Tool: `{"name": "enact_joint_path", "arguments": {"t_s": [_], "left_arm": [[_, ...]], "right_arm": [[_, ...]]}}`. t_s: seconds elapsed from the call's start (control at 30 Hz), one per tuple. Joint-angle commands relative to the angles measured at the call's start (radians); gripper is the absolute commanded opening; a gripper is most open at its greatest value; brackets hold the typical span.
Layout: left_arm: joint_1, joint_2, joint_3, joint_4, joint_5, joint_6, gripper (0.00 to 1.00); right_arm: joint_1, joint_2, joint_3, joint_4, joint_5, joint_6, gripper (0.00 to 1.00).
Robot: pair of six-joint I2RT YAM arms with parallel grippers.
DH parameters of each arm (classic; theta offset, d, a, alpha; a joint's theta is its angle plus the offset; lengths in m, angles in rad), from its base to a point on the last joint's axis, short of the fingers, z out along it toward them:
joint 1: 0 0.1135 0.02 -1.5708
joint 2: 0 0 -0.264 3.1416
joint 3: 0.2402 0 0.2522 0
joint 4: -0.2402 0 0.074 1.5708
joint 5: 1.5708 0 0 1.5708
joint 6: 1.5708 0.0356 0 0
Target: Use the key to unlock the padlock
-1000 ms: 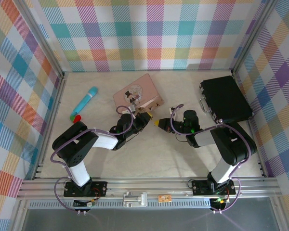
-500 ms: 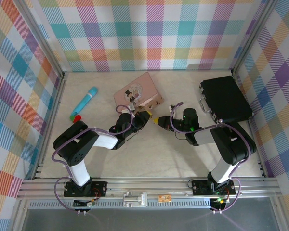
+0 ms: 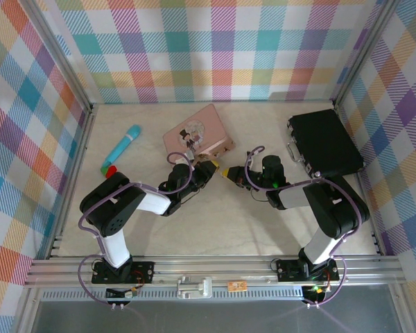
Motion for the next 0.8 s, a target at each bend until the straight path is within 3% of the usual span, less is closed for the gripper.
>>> {"name": "enact_joint_path", "arguments": {"t_s": [0.0, 0.5, 0.77], "left_arm": [[-0.026, -0.012, 0.015, 0.111, 0.078, -0.017, 0.00], [-0.044, 0.001, 0.032, 0.132, -0.024, -0.035, 0.00], [-0.052, 0.021, 0.052, 0.151, 0.015, -0.058, 0.00]], "right_arm": [[0.003, -0.017, 0.004, 0.094, 0.095, 0.050, 0.00], [0.065, 0.046, -0.006, 0.174, 0.107, 0.170, 0.00], [0.066, 0.087, 0.025, 0.180, 0.143, 0.194, 0.00]]}}
